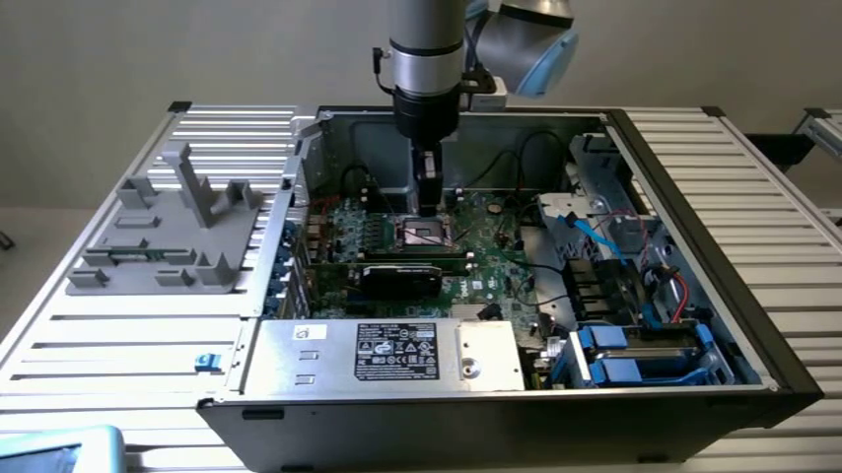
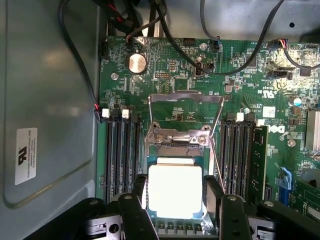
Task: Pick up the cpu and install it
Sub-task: 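Place the cpu into insertion slot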
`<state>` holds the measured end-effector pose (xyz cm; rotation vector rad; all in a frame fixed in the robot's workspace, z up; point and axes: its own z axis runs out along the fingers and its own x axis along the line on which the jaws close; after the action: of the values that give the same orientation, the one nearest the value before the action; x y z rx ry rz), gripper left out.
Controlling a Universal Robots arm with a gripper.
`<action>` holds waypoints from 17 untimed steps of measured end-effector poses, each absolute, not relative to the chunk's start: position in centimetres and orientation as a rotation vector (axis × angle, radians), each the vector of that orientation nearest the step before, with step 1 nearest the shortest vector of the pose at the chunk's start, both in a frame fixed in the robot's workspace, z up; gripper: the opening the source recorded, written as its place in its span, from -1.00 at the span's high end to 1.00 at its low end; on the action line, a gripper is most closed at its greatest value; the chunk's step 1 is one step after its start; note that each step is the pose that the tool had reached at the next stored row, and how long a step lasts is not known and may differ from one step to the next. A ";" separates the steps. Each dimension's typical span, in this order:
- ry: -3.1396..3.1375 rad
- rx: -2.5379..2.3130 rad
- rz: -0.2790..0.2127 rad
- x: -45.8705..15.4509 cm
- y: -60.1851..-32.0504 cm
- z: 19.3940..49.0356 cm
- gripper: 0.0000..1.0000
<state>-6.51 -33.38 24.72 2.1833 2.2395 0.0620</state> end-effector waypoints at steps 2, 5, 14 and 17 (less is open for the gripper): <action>2.240 2.183 0.062 -6.4 -33.4 24.4 -0.11; 2.239 2.184 0.062 -6.4 -33.5 23.9 -0.11; 2.240 2.184 0.061 -6.4 -33.9 22.7 -0.11; 2.241 2.185 0.059 -6.4 -34.0 22.4 -0.11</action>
<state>-6.38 -33.97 22.41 2.1849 2.2409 0.0590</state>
